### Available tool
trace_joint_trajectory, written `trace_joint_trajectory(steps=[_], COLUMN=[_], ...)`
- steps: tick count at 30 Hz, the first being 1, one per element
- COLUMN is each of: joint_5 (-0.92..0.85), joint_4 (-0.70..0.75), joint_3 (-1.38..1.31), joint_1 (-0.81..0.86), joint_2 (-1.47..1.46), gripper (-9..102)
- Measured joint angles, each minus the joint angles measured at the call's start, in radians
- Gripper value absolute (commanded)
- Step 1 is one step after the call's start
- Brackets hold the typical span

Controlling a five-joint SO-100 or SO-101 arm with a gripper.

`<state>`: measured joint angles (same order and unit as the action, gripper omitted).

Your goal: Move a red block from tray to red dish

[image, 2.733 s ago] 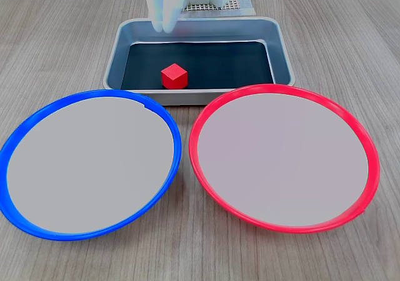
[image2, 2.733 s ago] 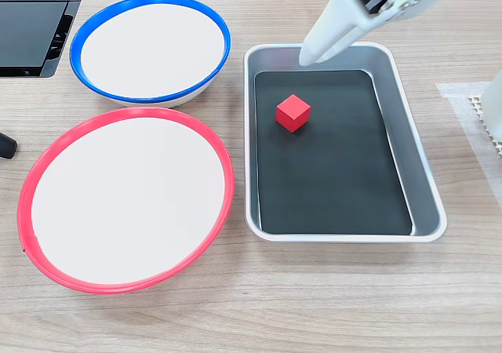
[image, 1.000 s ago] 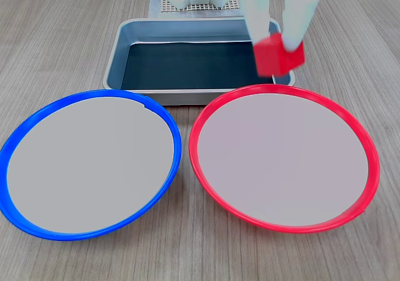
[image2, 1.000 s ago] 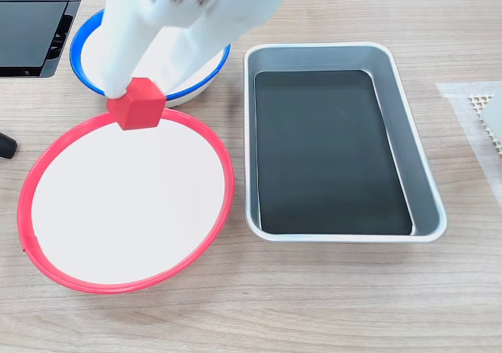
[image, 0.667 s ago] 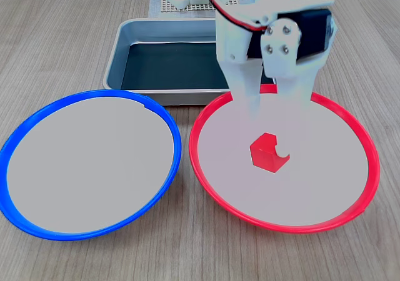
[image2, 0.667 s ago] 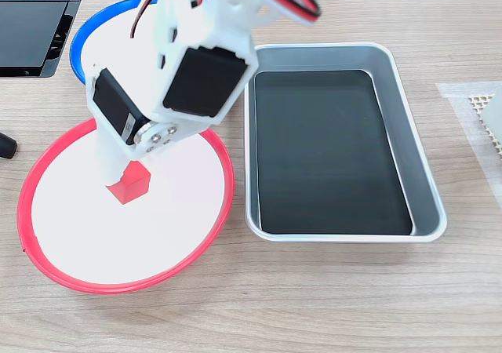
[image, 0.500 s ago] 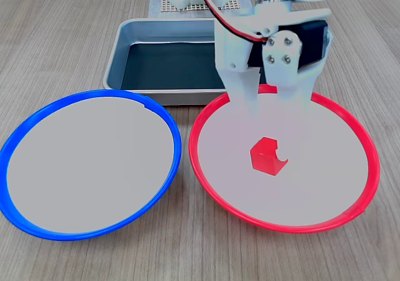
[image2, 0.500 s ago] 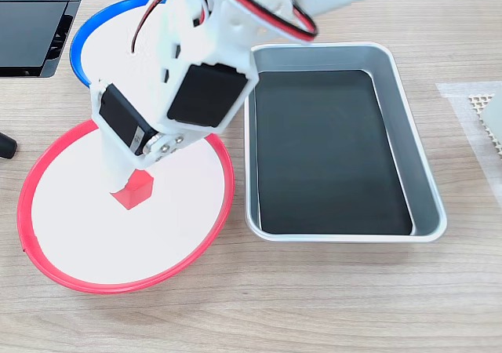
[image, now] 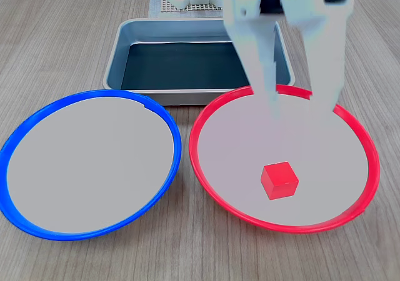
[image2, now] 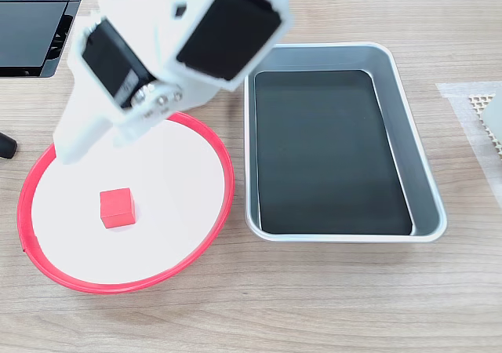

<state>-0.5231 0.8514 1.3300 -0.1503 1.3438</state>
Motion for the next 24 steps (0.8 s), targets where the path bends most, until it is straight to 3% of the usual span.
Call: trace_joint_trajectory(steps=[6, 10, 15, 18, 24], joint_5=[0.425, 0.643, 0.658, 0.634, 0.623], joint_4=[-0.253, -0.316, -0.304, -0.207, -0.095], joint_3=[0.198, 0.557, 1.198, 1.460, 1.686], joint_1=[0.029, 0.077, 0.164, 0.164, 0.186], joint_2=[0.324, 0.718, 1.255, 1.520, 1.833], gripper=[0, 0, 0, 0, 0])
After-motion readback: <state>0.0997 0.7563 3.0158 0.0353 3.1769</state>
